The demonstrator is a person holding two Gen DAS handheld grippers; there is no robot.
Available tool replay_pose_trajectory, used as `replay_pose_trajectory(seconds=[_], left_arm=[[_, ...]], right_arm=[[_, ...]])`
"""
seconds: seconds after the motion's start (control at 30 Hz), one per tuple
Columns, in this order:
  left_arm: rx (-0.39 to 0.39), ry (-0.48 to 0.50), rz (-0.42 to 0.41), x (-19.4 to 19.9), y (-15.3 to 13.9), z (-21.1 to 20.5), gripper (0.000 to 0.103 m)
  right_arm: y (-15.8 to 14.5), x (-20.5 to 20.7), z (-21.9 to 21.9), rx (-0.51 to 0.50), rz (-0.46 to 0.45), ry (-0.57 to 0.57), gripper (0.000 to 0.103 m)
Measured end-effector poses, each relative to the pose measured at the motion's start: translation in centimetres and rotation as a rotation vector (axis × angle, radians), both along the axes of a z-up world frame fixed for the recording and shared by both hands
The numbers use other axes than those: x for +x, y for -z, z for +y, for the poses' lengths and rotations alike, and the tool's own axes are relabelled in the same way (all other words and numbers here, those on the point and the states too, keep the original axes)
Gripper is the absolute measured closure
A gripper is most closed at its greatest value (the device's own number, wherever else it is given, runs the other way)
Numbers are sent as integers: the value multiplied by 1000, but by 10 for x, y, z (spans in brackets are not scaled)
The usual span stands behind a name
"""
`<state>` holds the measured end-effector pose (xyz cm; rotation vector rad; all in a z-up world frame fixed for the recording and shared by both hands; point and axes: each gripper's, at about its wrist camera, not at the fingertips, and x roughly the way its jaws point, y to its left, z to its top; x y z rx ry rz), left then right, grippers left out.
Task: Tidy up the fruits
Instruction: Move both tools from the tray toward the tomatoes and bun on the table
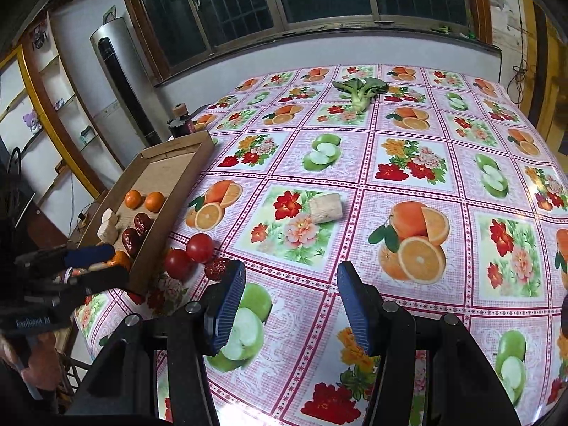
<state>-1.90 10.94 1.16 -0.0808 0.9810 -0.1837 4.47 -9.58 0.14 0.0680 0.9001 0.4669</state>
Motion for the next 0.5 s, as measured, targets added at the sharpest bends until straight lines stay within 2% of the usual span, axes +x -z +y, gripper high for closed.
replay_pose_trajectory(seconds=[0.27,0.5], left_arm=[[-20,56,29,3,19,-22,45],[21,56,28,16,34,-24,45]], right_arm=[[1,-3,-4,4,0,1,47],[8,11,-4,2,20,5,47]])
